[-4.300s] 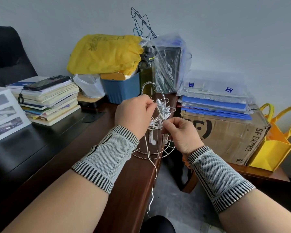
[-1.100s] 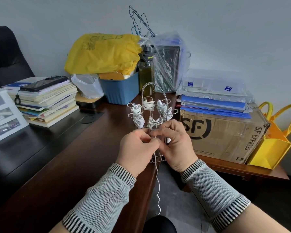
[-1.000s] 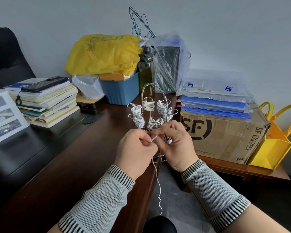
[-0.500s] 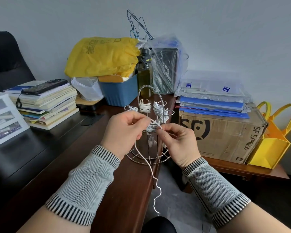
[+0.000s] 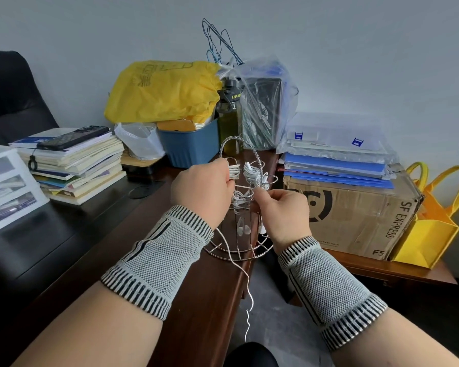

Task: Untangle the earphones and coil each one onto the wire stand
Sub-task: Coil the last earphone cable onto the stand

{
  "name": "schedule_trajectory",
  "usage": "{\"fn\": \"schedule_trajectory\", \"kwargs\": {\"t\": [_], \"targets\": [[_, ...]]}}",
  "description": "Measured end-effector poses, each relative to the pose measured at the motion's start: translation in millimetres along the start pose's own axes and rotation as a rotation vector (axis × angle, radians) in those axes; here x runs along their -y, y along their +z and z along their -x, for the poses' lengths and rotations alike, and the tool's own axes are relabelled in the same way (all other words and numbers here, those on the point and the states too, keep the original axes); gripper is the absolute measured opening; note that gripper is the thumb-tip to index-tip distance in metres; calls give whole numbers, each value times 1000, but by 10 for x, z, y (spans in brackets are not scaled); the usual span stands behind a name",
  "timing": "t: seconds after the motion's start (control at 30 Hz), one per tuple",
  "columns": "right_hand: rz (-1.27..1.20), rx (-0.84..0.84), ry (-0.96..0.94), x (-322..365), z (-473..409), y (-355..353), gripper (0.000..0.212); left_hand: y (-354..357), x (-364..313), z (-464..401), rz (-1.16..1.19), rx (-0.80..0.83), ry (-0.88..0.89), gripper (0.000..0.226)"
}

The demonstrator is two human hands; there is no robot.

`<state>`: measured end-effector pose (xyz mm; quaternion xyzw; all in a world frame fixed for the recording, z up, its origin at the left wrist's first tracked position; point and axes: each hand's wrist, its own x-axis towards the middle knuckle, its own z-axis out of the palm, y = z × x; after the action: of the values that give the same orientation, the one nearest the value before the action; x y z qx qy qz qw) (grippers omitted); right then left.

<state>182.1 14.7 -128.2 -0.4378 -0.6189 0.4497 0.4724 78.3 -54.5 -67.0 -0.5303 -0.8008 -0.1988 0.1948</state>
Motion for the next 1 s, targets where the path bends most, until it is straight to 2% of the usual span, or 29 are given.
{"fn": "schedule_trajectory", "kwargs": {"t": [0.17,0.27,0.47,0.63,0.77,0.87,1.0], "targets": [[-18,-37,44,18,-29,-6,36,94,92,155,16,-100,134,15],[-26,-32,47,3,-46,-24,36,183,151,266,36,-91,157,18],[-11,-1,41,-8,-78,-26,30,275,162,413,172,7,10,20],[10,-9,21,-19,-74,-44,34,288,187,416,679,199,-310,25],[1,-16,29,-17,-51,-43,31,315,135,504,1162,363,-561,17],[11,-13,32,-9,-26,-53,26,314,69,546,1388,358,-648,14],[14,-40,18,-44,-13,-57,26,286,38,556,1531,311,-677,13]]}}
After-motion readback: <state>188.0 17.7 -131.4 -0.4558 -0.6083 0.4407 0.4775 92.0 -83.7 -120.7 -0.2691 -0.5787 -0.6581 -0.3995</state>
